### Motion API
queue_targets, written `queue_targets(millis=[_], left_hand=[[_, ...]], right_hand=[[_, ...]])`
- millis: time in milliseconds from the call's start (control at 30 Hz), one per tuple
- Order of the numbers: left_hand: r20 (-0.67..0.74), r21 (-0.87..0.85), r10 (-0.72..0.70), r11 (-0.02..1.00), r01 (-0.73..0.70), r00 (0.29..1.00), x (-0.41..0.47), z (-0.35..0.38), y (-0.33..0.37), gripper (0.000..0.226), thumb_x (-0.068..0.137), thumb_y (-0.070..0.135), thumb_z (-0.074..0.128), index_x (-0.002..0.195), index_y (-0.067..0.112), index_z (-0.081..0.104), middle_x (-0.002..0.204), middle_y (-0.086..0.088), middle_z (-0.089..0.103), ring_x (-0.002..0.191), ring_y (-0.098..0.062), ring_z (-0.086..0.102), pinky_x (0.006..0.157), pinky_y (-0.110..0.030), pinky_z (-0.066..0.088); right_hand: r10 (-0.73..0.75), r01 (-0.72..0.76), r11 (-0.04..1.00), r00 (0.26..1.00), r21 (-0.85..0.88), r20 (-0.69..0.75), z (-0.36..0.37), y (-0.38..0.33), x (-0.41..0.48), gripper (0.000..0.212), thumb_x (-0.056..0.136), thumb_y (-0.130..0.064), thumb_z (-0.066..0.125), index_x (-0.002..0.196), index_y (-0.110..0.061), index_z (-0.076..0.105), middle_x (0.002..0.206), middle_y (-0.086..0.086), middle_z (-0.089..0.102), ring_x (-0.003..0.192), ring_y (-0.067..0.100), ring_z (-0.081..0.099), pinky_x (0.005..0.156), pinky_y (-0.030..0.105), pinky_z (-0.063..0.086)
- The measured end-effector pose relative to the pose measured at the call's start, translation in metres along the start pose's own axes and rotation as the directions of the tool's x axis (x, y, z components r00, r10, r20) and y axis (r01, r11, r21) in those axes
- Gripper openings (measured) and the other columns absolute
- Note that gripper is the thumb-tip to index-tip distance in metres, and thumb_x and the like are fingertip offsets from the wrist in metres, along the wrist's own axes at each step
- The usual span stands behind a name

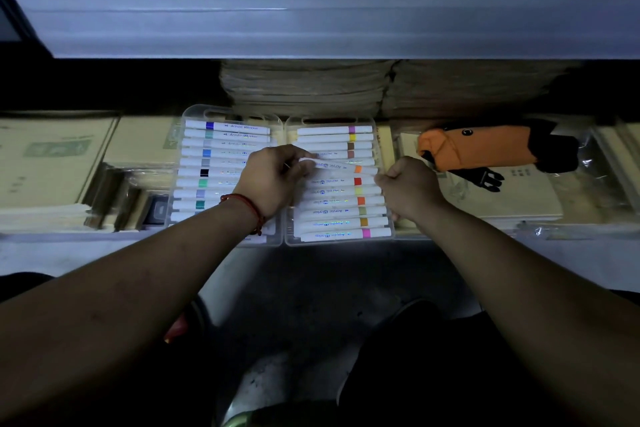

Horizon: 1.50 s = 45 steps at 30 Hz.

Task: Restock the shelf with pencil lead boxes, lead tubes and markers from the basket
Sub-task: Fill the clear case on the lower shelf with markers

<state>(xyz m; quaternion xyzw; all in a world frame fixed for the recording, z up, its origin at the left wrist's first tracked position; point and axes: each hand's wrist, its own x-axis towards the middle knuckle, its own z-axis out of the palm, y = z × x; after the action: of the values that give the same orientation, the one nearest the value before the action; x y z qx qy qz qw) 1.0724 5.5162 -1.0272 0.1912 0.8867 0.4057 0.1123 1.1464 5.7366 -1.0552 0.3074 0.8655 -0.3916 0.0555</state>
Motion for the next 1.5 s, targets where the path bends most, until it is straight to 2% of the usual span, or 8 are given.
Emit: queue_targets(millis=[367, 600, 733, 867, 967, 1100, 1267, 1500], left_hand=[[0.005, -0.027, -0.137, 0.990, 0.138, 0.990, 0.001, -0.001, -0.013, 0.016, 0.099, 0.030, 0.062, 0.096, 0.019, 0.072, 0.075, 0.009, 0.066, 0.076, -0.013, 0.060, 0.062, -0.014, 0.040], [0.035, -0.092, -0.149, 0.984, 0.152, 0.988, 0.001, 0.008, -0.003, 0.018, 0.100, 0.024, 0.059, 0.093, 0.012, 0.071, 0.081, -0.006, 0.070, 0.052, 0.006, 0.057, 0.051, -0.006, 0.040], [0.064, -0.040, -0.160, 0.986, 0.163, 0.985, 0.004, 0.011, -0.002, 0.019, 0.100, 0.025, 0.057, 0.092, 0.015, 0.070, 0.072, -0.001, 0.068, 0.051, 0.003, 0.059, 0.049, -0.007, 0.039], [0.072, 0.210, -0.075, 0.976, 0.058, 0.995, 0.006, 0.014, -0.008, 0.030, 0.098, 0.027, 0.055, 0.074, 0.016, 0.068, 0.073, -0.010, 0.067, 0.077, -0.024, 0.062, 0.071, -0.029, 0.047], [0.024, 0.282, 0.030, 0.959, -0.036, 0.999, 0.002, 0.014, -0.012, 0.016, 0.095, 0.022, 0.061, 0.095, 0.012, 0.074, 0.095, -0.015, 0.060, 0.084, -0.032, 0.061, 0.080, -0.033, 0.050], [0.105, 0.480, 0.175, 0.853, -0.204, 0.979, -0.005, 0.009, -0.011, 0.030, 0.101, 0.029, 0.051, 0.122, 0.019, 0.070, 0.114, -0.012, 0.054, 0.079, -0.037, 0.063, 0.070, -0.045, 0.056], [0.180, 0.598, 0.225, 0.748, -0.288, 0.958, -0.012, 0.012, -0.010, 0.030, 0.100, 0.036, 0.046, 0.101, 0.012, 0.064, 0.111, -0.009, 0.051, 0.082, -0.031, 0.060, 0.054, -0.036, 0.049], [0.235, 0.572, 0.167, 0.773, -0.275, 0.958, -0.014, 0.014, -0.010, 0.036, 0.097, 0.040, 0.039, 0.095, 0.009, 0.058, 0.114, -0.014, 0.044, 0.092, -0.034, 0.054, 0.064, -0.046, 0.055]], right_hand=[[-0.006, 0.006, 1.000, 1.000, 0.012, -0.005, -0.003, -0.006, -0.007, 0.015, 0.098, -0.025, 0.063, 0.088, -0.017, 0.055, 0.082, 0.008, 0.067, 0.057, 0.018, 0.063, 0.050, 0.022, 0.044], [-0.144, 0.146, 0.989, 0.987, 0.022, -0.072, -0.007, -0.003, -0.008, 0.015, 0.094, -0.013, 0.066, 0.098, -0.022, 0.055, 0.083, -0.009, 0.056, 0.072, 0.022, 0.065, 0.059, 0.028, 0.052], [-0.285, 0.285, 0.958, 0.956, -0.017, -0.067, -0.009, -0.003, -0.012, 0.018, 0.095, -0.006, 0.060, 0.102, -0.023, 0.066, 0.084, -0.012, 0.060, 0.076, 0.011, 0.061, 0.059, 0.017, 0.043], [-0.331, 0.323, 0.940, 0.942, -0.112, -0.059, -0.009, -0.004, -0.016, 0.025, 0.097, -0.006, 0.058, 0.116, -0.014, 0.072, 0.116, 0.004, 0.067, 0.102, 0.015, 0.064, 0.075, 0.013, 0.045], [-0.354, 0.342, 0.926, 0.934, -0.161, -0.054, -0.010, -0.007, -0.017, 0.026, 0.097, -0.006, 0.058, 0.117, -0.012, 0.073, 0.120, 0.008, 0.067, 0.109, 0.020, 0.064, 0.092, 0.025, 0.050], [-0.366, 0.352, 0.913, 0.930, -0.208, -0.032, -0.012, -0.008, -0.019, 0.028, 0.097, -0.007, 0.058, 0.122, -0.010, 0.071, 0.123, 0.010, 0.064, 0.109, 0.022, 0.064, 0.095, 0.027, 0.050], [-0.365, 0.354, 0.904, 0.931, -0.241, -0.003, -0.012, -0.008, -0.023, 0.032, 0.099, -0.009, 0.056, 0.128, -0.009, 0.068, 0.126, 0.013, 0.060, 0.108, 0.026, 0.062, 0.093, 0.029, 0.050], [-0.259, 0.285, 0.906, 0.958, -0.314, 0.122, -0.011, -0.005, -0.022, 0.043, 0.099, -0.009, 0.054, 0.141, -0.017, 0.056, 0.134, 0.008, 0.051, 0.120, 0.027, 0.056, 0.100, 0.043, 0.051]])
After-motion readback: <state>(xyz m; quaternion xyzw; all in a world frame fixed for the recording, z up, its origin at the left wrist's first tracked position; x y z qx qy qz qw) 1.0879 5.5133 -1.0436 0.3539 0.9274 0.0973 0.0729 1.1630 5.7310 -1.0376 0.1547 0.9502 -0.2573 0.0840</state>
